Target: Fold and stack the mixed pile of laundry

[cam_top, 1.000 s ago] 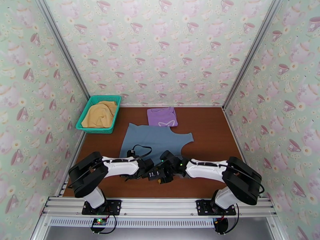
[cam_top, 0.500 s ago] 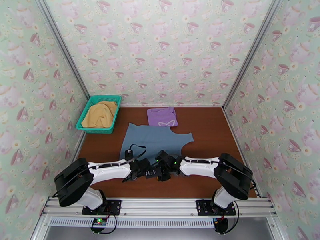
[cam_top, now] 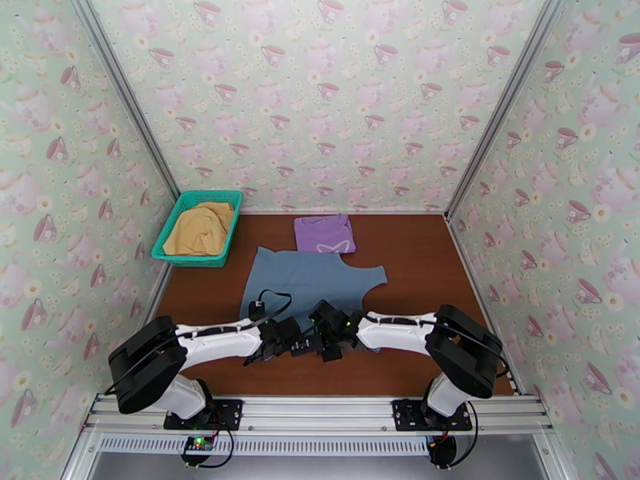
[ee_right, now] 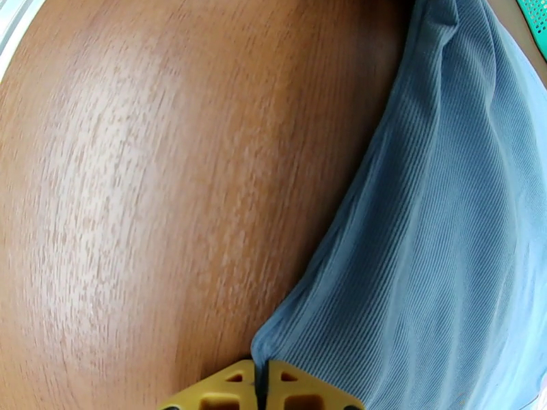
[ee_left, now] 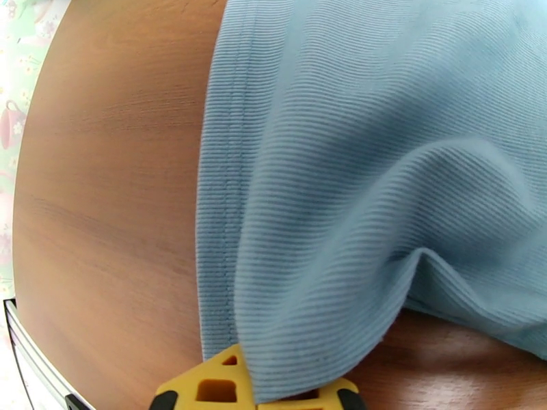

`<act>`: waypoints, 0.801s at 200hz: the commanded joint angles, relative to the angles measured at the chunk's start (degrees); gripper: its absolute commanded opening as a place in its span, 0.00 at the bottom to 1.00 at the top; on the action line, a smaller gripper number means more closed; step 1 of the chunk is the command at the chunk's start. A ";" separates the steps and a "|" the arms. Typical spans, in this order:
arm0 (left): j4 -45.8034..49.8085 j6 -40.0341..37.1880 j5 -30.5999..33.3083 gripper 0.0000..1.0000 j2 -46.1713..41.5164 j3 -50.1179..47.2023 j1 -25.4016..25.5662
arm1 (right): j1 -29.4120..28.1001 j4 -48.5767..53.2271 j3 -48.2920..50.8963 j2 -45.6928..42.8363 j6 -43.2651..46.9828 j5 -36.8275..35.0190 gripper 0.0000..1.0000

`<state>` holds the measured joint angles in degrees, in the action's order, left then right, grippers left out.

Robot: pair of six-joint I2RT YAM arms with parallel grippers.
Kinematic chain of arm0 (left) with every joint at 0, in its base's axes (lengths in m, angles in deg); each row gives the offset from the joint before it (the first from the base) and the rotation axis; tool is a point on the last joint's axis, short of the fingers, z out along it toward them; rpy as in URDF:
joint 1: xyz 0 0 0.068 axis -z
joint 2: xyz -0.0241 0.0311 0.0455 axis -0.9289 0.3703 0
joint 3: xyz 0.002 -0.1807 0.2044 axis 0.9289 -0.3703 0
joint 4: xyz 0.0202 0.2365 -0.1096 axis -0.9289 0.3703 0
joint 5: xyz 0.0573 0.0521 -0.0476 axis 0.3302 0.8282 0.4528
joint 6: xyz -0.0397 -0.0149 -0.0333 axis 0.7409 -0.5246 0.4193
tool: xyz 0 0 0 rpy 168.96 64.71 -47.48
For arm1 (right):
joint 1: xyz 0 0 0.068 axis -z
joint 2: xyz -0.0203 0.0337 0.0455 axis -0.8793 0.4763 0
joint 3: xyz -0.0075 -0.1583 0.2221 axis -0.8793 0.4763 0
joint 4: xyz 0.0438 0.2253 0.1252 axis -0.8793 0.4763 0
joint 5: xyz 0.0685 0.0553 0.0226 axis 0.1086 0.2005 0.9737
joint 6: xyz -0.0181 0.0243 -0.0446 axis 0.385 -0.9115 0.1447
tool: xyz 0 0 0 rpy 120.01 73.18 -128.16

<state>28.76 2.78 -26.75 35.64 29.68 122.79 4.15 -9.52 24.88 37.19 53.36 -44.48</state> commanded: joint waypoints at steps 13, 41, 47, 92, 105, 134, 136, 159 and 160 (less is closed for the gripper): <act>6.87 1.19 -0.27 0.01 -1.34 1.38 0.67 | 0.75 3.27 1.37 -8.01 -1.75 -0.15 0.00; 9.53 0.92 -0.15 0.01 -2.46 2.25 0.72 | 1.40 5.82 2.88 -15.51 -2.72 3.10 0.00; 9.99 0.84 -0.13 0.01 -2.83 2.36 0.67 | 1.61 6.20 3.22 -16.67 -3.08 3.65 0.00; 10.51 -1.92 -1.77 0.06 -5.46 2.05 0.67 | 4.59 6.09 4.96 -20.54 -6.51 6.95 0.00; 11.52 -2.53 -2.40 0.08 -5.93 2.64 0.65 | 5.37 5.91 5.14 -20.63 -7.60 7.76 0.00; 13.56 -5.50 -5.38 0.13 -6.80 5.12 0.63 | 6.64 6.59 4.37 -20.31 -9.02 9.78 0.00; 13.81 -5.73 -5.62 0.13 -6.84 5.42 0.64 | 6.79 6.57 4.33 -20.33 -9.10 9.95 0.00; 16.08 -8.73 -6.95 0.13 -6.66 8.46 0.54 | 8.30 6.75 3.74 -19.57 -9.54 11.70 0.00; 16.25 -8.91 -7.06 0.13 -6.66 8.66 0.47 | 8.42 6.73 3.73 -19.48 -9.51 11.80 0.00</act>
<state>41.26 -1.92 -31.03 29.98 34.54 123.22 11.14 -3.09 29.08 17.46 45.89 -36.40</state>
